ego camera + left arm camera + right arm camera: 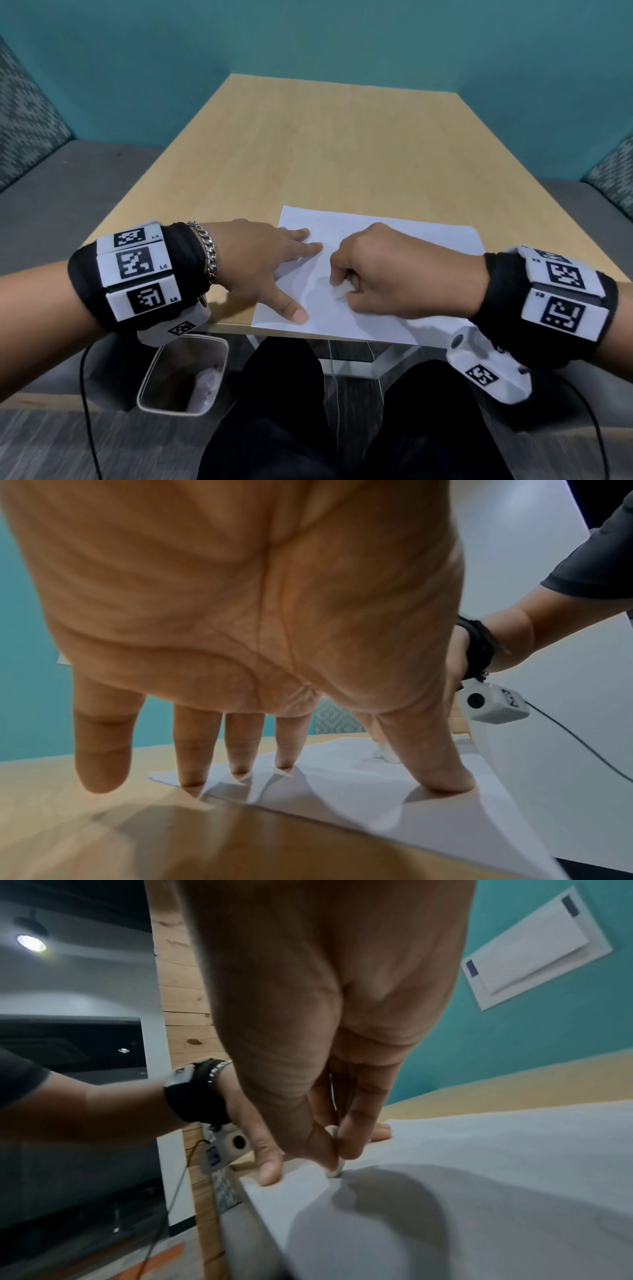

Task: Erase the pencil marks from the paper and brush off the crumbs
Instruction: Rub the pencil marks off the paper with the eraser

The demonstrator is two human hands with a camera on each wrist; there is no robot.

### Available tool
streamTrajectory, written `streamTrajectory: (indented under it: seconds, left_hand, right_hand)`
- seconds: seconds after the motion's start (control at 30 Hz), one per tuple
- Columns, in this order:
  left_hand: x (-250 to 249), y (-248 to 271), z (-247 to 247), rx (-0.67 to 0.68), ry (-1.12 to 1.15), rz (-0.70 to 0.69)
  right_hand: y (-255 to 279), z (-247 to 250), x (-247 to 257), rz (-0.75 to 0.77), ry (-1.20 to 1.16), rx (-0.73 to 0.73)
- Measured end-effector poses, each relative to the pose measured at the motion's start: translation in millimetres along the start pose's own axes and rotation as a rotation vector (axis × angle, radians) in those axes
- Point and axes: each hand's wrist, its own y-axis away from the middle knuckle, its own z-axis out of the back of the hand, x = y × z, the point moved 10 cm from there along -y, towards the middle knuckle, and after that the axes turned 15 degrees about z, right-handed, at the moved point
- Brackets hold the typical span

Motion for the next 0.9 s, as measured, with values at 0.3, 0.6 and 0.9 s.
streamTrajectory:
  seconds: [0.3,0.6,0.9]
  left_hand:
    - [-4,4,4,0.005,-0.009,-0.008]
    - [-9,3,20,-0.07,0.085,-0.061]
    - [-9,-9,4,0.056,0.012,-0.01]
  right_hand:
    - [4,11,-26,-0.086,-0.054,-0.063]
    - [39,5,-46,-0.19,-0.054,-0.022]
    - [4,14,-20,-0.056,-0.014,-0.03]
